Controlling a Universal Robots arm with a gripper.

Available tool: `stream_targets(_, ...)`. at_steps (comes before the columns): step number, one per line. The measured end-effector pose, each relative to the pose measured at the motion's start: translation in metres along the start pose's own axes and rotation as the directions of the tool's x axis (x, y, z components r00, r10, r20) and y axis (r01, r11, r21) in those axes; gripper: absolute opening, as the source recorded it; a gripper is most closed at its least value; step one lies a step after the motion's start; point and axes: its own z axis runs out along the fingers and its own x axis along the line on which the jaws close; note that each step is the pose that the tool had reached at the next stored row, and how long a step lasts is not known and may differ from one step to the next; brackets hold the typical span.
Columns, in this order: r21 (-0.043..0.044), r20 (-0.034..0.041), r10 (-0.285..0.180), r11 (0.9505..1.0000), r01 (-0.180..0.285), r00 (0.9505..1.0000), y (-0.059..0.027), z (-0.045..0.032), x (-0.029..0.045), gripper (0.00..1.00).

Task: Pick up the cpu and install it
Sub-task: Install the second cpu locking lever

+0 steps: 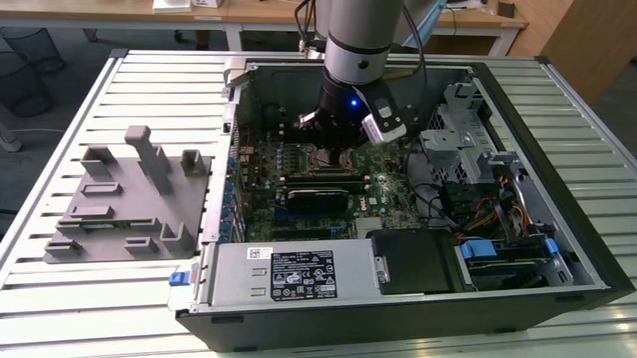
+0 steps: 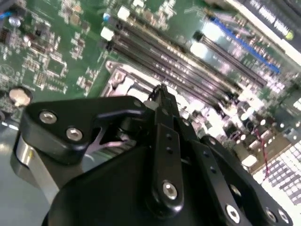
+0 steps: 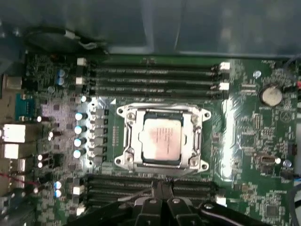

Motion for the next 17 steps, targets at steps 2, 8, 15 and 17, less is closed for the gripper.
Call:
stream_targets(2,-0.0005,0.0001,0.0,1.0,0.0,1.0,-0.003,0.001,0.0022,0.11)
stream_targets(8,-0.005,0.0002,-0.001,1.0,0.001,1.0,-0.0053,0.0042,0.0124,0.11)
stream_targets(15,-0.0098,0.0001,-0.001,1.0,0.001,1.0,-0.0058,0.0156,0.016,0.11)
stream_targets(17,-0.0147,0.0003,-0.001,0.9999,0.001,1.0,-0.0059,0.0184,0.0169,0.11)
